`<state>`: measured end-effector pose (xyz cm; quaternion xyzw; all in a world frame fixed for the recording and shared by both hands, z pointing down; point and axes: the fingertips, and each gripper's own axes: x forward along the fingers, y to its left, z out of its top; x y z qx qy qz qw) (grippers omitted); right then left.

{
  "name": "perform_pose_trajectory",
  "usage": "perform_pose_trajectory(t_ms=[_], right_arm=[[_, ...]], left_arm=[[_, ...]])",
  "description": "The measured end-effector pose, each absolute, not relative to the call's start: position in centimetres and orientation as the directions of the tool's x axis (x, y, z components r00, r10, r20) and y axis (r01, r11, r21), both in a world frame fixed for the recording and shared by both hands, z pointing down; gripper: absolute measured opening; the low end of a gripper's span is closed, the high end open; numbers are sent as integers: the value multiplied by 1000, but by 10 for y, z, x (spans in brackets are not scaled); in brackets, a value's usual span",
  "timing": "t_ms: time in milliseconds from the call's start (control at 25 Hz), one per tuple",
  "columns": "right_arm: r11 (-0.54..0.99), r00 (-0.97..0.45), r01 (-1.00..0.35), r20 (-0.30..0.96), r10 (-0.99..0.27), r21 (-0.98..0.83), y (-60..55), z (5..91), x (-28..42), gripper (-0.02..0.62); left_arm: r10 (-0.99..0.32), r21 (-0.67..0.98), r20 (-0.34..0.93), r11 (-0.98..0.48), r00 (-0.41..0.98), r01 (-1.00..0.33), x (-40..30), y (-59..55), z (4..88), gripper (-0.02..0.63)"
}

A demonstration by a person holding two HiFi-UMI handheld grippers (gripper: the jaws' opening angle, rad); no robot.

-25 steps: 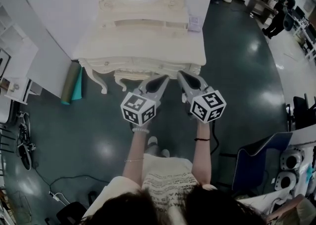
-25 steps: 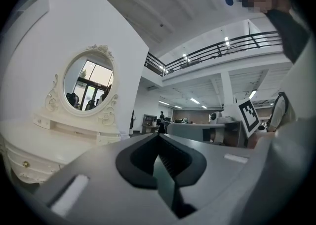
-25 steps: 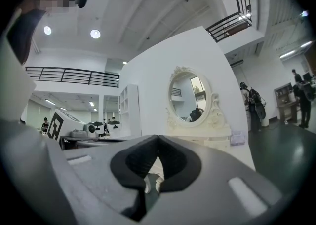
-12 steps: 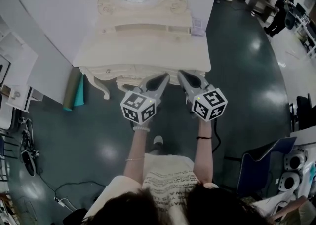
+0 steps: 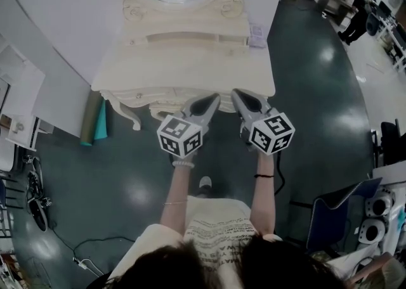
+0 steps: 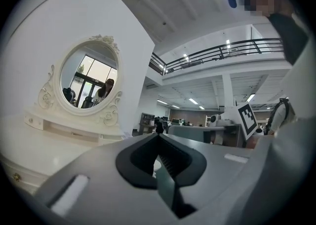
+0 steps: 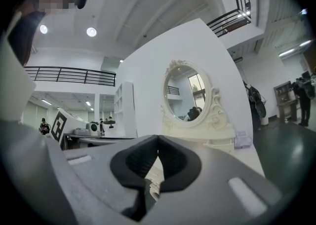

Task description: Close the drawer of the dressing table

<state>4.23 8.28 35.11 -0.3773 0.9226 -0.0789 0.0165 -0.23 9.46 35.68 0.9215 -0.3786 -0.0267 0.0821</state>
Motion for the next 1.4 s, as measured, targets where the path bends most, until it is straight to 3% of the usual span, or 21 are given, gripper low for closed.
perform_pose_trajectory(t_ms=[1400], right_arm=[[626, -648, -756, 84, -757, -191, -11, 370, 51, 3]], left_arm=[[-636, 225, 23, -748, 771, -624, 0, 1, 374, -2]])
